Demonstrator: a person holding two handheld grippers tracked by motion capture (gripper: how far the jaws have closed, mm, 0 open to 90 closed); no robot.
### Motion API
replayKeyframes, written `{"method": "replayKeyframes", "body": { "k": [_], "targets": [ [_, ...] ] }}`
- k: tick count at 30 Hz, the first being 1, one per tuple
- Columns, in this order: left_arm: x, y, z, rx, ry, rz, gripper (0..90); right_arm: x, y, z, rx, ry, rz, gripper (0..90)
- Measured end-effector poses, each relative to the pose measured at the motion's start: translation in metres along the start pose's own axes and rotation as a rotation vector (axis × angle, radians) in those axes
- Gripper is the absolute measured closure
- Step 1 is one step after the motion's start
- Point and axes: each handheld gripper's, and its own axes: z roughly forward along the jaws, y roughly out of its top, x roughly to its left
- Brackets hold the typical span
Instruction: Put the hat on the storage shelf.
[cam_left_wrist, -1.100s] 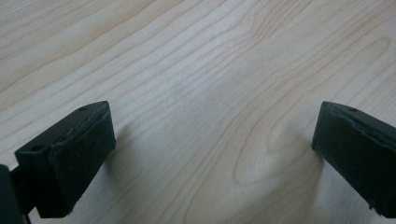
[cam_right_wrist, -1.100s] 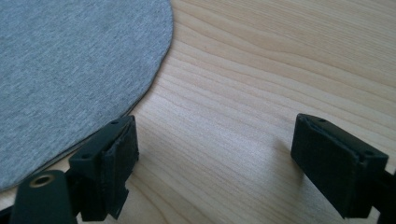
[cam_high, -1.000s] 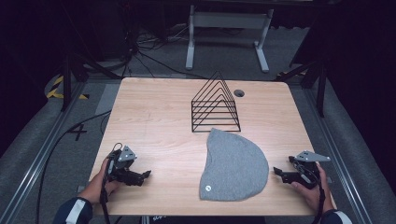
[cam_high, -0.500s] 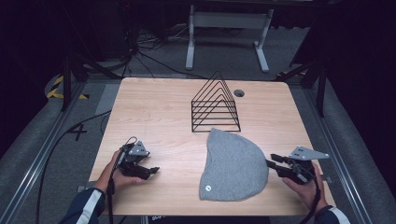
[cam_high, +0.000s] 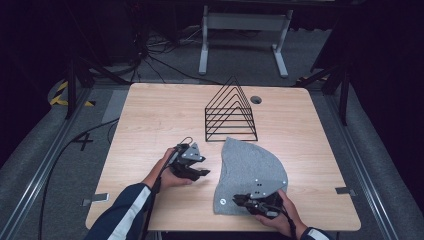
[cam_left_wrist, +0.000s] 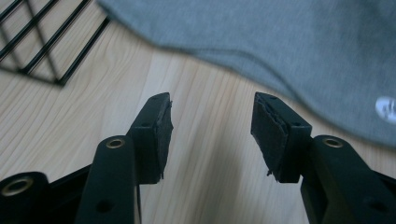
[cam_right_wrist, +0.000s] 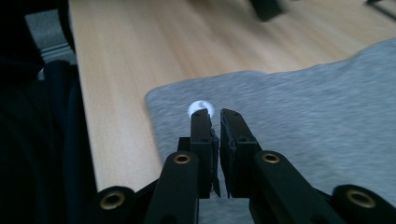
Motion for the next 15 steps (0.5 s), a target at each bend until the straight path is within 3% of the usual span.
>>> {"method": "replayKeyframes", "body": {
  "k": [2, 5, 10, 12, 15],
  "targets": [
    [0.001, 0.009, 0.01, -0.011, 0.008, 0.007, 50.1, 0.005, -0.001, 0.004, 0.023, 0.013, -0.021, 84.3],
    [0.004, 0.021, 0.024, -0.019, -0.003, 0.007, 49.4, 0.006, -0.005, 0.007, 0.039, 0.035, -0.01, 84.2],
    [0.002, 0.035, 0.046, -0.017, 0.005, 0.031, 49.3, 0.009, -0.012, 0.007, 0.053, 0.032, 0.012, 84.5],
    [0.0, 0.038, 0.054, 0.012, 0.03, 0.054, 49.7, 0.009, -0.014, 0.005, 0.057, 0.031, 0.01, 84.9],
    [-0.001, 0.037, 0.062, 0.046, 0.026, 0.052, 49.7, 0.007, -0.017, 0.002, 0.058, 0.033, 0.026, 85.3]
  ]
}}
